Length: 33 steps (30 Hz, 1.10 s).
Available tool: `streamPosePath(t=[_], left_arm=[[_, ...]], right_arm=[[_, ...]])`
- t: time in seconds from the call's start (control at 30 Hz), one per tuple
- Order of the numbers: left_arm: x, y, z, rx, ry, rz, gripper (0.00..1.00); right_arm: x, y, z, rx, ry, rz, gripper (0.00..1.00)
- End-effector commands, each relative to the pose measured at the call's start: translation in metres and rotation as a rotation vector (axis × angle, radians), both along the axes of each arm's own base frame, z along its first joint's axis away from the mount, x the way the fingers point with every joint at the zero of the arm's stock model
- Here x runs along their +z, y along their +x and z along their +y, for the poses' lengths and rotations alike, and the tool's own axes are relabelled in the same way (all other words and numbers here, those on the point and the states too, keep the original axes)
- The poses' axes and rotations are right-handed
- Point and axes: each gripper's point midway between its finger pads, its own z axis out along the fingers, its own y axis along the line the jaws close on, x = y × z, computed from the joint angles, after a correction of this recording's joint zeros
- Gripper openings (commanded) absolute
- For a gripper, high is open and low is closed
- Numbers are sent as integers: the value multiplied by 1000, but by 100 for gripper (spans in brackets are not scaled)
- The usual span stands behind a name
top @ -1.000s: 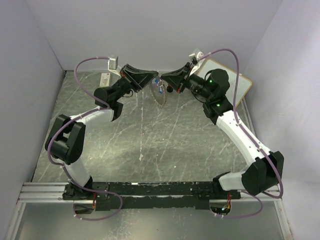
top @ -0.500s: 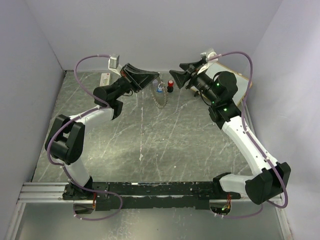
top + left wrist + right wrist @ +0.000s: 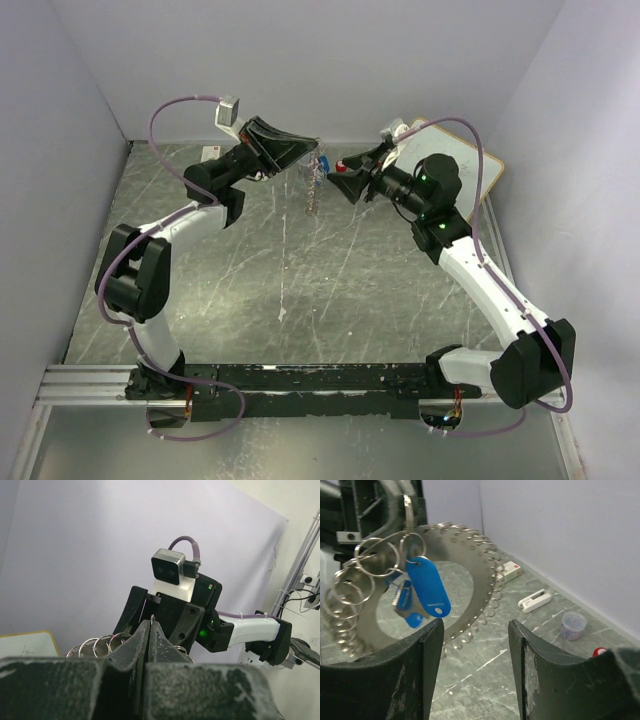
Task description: Put the keys on the keyring
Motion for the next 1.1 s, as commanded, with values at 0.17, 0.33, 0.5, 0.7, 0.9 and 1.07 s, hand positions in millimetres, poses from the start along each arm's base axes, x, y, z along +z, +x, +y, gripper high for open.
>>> streamPosePath(t=[0.17,0.33,0.5,0.7,0.9,1.07], left_arm=[[27,-37,16,-47,-92,-279,7],[28,-37,17,-52,-89,-277,7],[29,-38,18,-56,-86,-278,7],[32,-40,20,-58,-85,-283,7],[33,-42,22,-60,-83,-285,7],[31,-40,23,-53,-84,-276,7]], right_arm=[[-8,-15,-1,26,2,-6,56],[-9,-14,-2,19,2,-10,56],[-11,-10,-5,-9,1,-2,57],[-21,-3,-19,-70,85,68,68],[-24,-3,-17,-45,102,84,69],[-17,-6,-16,-32,114,58,69]])
